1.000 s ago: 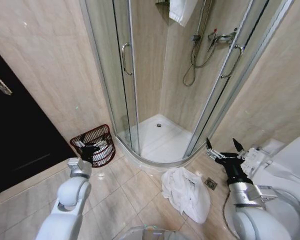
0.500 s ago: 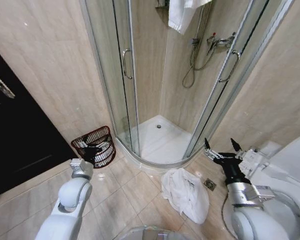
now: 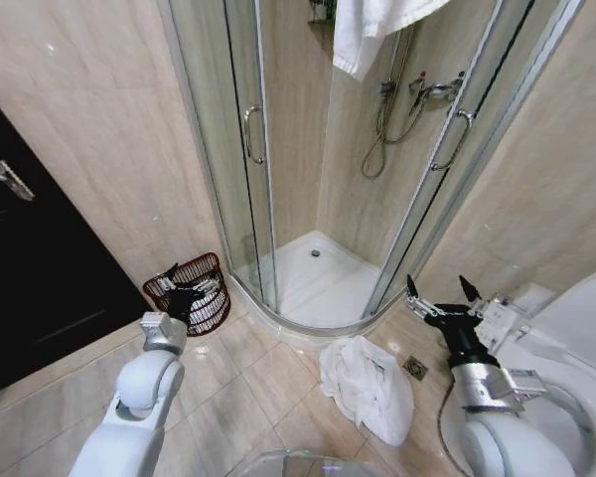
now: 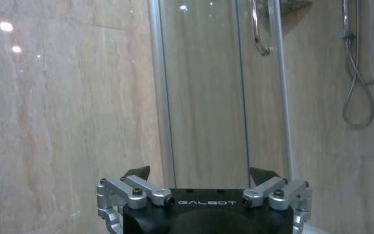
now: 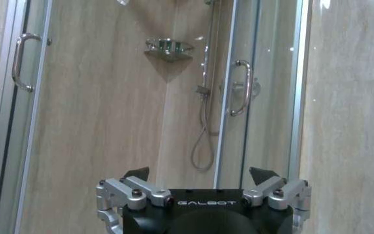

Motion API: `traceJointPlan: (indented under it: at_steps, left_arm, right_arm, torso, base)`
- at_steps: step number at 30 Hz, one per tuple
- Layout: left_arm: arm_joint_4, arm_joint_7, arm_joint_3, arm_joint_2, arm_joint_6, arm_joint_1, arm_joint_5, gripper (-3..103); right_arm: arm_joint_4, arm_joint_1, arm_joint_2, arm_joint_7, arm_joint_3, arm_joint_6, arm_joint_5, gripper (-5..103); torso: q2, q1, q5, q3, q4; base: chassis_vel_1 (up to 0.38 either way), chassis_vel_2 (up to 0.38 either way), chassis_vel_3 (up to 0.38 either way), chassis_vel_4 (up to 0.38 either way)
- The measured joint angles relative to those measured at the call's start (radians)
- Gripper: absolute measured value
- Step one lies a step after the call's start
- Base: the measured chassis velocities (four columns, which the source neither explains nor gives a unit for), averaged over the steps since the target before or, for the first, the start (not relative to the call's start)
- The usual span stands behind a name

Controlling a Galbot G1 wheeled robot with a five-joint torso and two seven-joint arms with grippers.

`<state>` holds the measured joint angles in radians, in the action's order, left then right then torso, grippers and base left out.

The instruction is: Discard the used towel into the hamper.

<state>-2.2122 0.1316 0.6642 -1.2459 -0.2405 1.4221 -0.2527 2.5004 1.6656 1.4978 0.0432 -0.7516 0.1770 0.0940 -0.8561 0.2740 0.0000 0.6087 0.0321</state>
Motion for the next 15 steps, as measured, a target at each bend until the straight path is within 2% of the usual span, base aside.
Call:
traceJointPlan:
  at_steps: [15]
  left_arm:
    - [-0.016, 0.027, -0.012, -0.003, -0.036, -0.017, -0.007, 100]
  right_arm:
    - [0.0, 0.002, -0.003, -0.005, -0.007, 0.002, 0.01, 100]
  torso:
    - [-0.073, 0.032, 0.0, 0.041, -0.0001]
  base:
    - [0.0, 0.0, 0.0, 0.0]
